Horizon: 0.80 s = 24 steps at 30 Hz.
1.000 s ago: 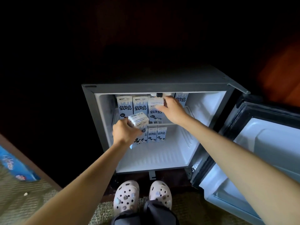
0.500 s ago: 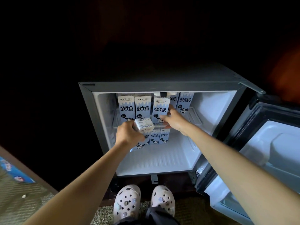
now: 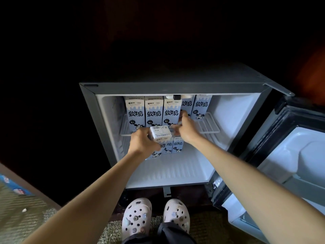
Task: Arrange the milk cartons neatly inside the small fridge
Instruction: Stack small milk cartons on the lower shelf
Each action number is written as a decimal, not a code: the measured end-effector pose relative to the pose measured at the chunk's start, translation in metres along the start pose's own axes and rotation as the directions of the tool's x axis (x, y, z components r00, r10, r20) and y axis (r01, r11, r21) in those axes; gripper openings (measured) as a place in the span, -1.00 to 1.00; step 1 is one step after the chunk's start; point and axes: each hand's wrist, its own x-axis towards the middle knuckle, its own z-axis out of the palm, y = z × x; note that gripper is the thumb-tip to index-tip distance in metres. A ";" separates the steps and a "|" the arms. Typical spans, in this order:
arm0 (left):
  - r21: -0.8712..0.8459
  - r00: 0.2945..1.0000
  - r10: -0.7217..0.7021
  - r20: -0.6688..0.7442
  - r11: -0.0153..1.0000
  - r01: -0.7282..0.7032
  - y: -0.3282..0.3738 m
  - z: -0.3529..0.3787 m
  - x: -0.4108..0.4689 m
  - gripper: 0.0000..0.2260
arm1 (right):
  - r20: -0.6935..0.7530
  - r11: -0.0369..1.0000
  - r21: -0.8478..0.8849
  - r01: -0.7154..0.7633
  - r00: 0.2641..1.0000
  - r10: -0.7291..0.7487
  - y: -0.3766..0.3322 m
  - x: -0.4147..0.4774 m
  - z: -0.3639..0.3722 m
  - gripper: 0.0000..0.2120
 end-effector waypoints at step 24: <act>-0.010 0.960 0.277 -0.043 0.961 -0.277 0.073 0.034 -0.032 -0.70 | -0.347 0.997 0.076 0.027 0.938 0.001 0.019 -0.095 -0.020 -0.59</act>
